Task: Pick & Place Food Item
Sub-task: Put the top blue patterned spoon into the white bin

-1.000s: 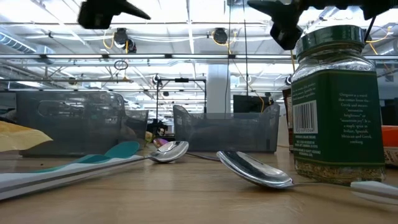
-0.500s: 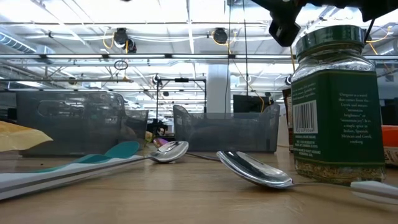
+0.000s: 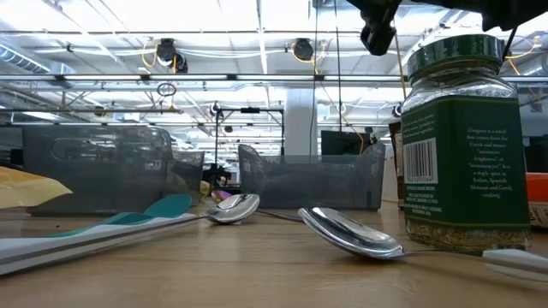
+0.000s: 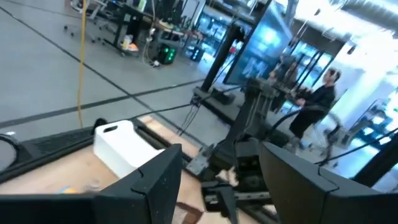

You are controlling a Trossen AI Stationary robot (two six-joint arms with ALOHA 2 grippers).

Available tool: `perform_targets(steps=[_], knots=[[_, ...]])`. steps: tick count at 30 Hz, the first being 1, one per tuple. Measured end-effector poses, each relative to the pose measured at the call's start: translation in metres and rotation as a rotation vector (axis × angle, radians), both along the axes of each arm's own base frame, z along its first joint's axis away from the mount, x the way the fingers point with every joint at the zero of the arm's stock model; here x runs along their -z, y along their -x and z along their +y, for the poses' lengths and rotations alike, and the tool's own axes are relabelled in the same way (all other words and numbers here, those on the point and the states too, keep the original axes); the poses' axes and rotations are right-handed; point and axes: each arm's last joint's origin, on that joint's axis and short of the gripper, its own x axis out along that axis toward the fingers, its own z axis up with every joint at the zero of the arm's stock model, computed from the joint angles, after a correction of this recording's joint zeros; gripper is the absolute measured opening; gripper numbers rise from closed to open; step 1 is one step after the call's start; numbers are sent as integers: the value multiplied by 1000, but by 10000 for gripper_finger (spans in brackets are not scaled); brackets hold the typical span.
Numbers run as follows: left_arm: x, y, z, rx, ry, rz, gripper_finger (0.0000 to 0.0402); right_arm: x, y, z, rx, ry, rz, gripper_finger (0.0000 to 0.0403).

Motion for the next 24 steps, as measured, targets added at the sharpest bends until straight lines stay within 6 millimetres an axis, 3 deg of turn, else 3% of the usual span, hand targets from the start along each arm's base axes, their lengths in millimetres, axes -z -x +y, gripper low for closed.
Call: perform_targets(steps=[24], knots=[[1, -6, 4, 98, -4, 1, 225, -1, -3, -15, 108, 2, -11, 249]])
